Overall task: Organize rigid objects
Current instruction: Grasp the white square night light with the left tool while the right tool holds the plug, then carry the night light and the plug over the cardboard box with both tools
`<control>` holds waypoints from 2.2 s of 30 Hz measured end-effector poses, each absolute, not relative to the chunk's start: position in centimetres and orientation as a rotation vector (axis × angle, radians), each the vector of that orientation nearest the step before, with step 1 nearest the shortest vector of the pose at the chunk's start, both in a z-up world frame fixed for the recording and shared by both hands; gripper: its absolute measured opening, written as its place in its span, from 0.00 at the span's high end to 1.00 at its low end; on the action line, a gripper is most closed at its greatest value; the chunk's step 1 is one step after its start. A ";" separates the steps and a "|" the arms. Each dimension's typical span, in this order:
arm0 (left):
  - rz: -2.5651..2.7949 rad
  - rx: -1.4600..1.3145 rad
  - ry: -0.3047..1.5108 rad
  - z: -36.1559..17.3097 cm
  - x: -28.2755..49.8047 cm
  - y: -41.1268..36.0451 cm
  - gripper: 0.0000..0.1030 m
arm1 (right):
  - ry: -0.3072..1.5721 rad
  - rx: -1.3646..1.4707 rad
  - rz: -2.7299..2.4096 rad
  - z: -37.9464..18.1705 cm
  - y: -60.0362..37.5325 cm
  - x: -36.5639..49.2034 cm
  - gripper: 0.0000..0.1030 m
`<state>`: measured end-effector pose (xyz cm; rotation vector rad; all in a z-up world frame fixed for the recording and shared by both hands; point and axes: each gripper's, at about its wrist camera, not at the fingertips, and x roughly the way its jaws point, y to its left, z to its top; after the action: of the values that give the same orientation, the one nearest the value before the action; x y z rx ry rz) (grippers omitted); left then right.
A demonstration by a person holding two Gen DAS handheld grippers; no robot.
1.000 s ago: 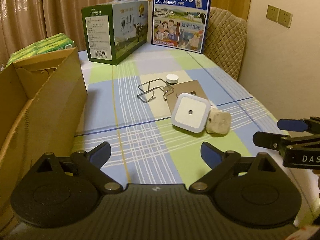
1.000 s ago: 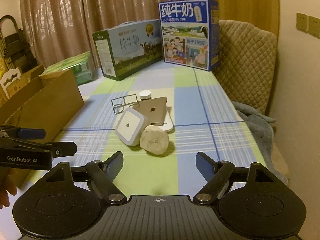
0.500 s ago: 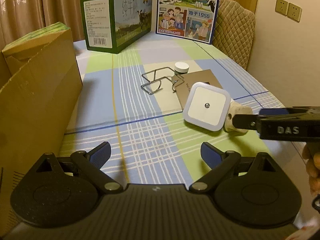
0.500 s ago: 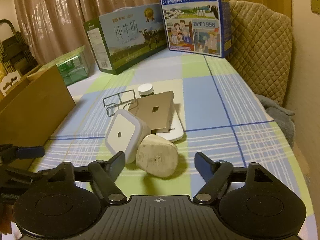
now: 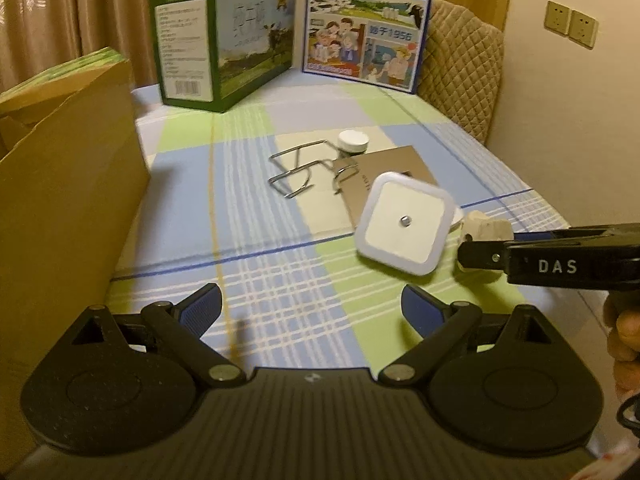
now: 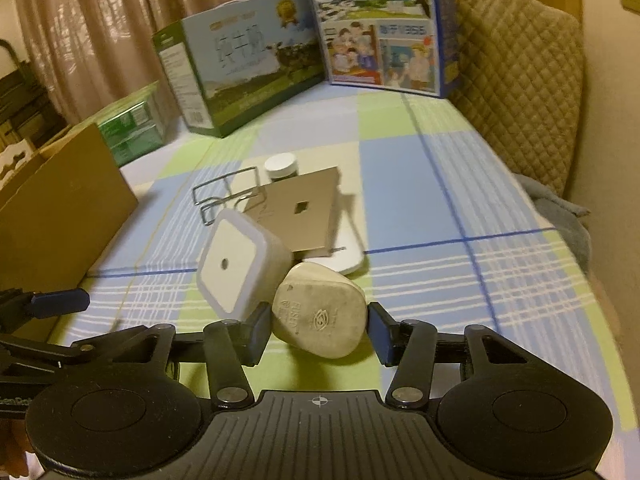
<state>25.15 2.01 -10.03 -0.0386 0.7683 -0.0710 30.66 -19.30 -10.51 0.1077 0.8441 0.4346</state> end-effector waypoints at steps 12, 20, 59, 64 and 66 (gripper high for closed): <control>-0.253 0.090 0.715 -10.5 29.2 -2.6 0.09 | 0.828 0.169 0.319 -9.0 -23.5 29.6 0.53; -0.273 0.096 0.735 -11.4 31.5 -3.1 0.27 | 0.834 0.172 0.325 -9.2 -23.4 29.5 0.53; -0.124 -0.112 0.777 -3.3 11.9 0.5 0.40 | 0.824 0.213 0.375 -4.4 -22.3 15.8 0.53; -0.102 -0.127 0.753 -1.3 9.2 1.5 0.40 | 0.802 0.210 0.410 -2.2 -21.2 13.2 0.53; -0.092 -0.130 0.746 -0.7 8.3 1.8 0.40 | 0.790 0.203 0.424 -1.3 -20.6 12.4 0.53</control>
<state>8.31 1.84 -0.72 -0.1298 0.7462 -0.0916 12.36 -20.59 -1.32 0.2032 0.7902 0.4243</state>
